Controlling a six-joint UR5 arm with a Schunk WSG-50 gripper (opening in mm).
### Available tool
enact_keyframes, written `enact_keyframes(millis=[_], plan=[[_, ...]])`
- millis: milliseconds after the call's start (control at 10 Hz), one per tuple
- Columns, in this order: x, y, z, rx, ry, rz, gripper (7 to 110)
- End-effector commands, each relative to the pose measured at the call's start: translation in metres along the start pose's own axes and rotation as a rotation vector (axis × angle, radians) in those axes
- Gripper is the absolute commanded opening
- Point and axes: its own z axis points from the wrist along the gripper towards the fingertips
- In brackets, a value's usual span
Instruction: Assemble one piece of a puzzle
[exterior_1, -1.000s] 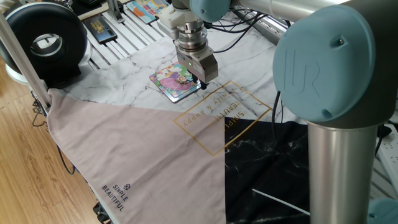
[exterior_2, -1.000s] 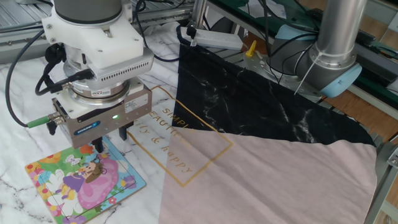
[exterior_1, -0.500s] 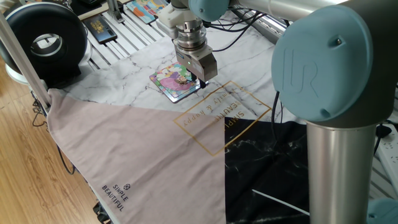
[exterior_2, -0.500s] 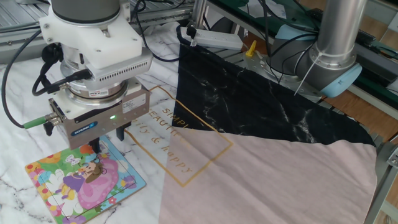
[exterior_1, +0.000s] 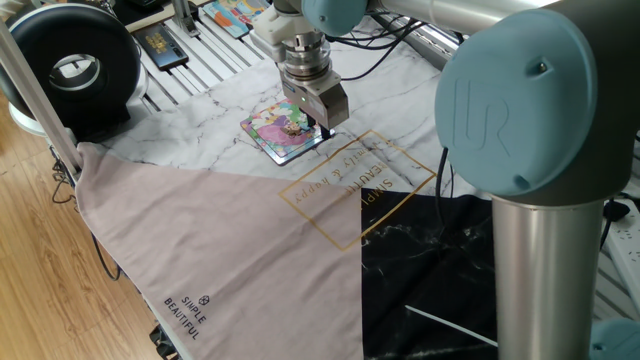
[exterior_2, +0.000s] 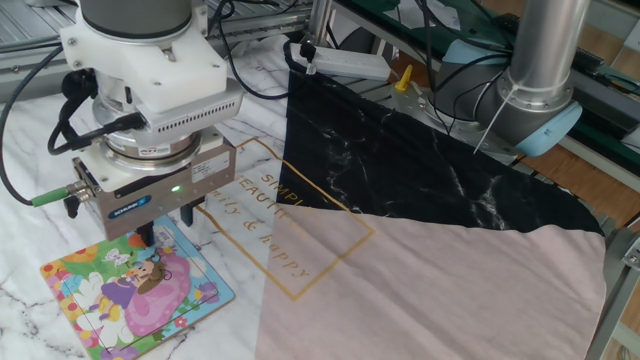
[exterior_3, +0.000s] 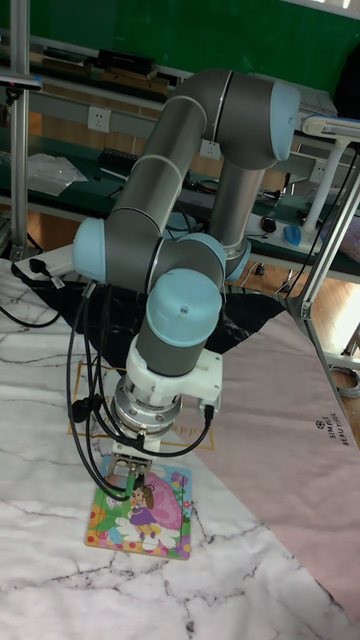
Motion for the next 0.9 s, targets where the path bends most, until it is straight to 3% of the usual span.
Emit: enact_keyframes(millis=[0,800], plan=[[-0.0017,-0.0004,0.0004,-0.002,-0.008,0.002,66],[-0.0064,0.0023,-0.0011,-0.014,-0.018,0.008,66]])
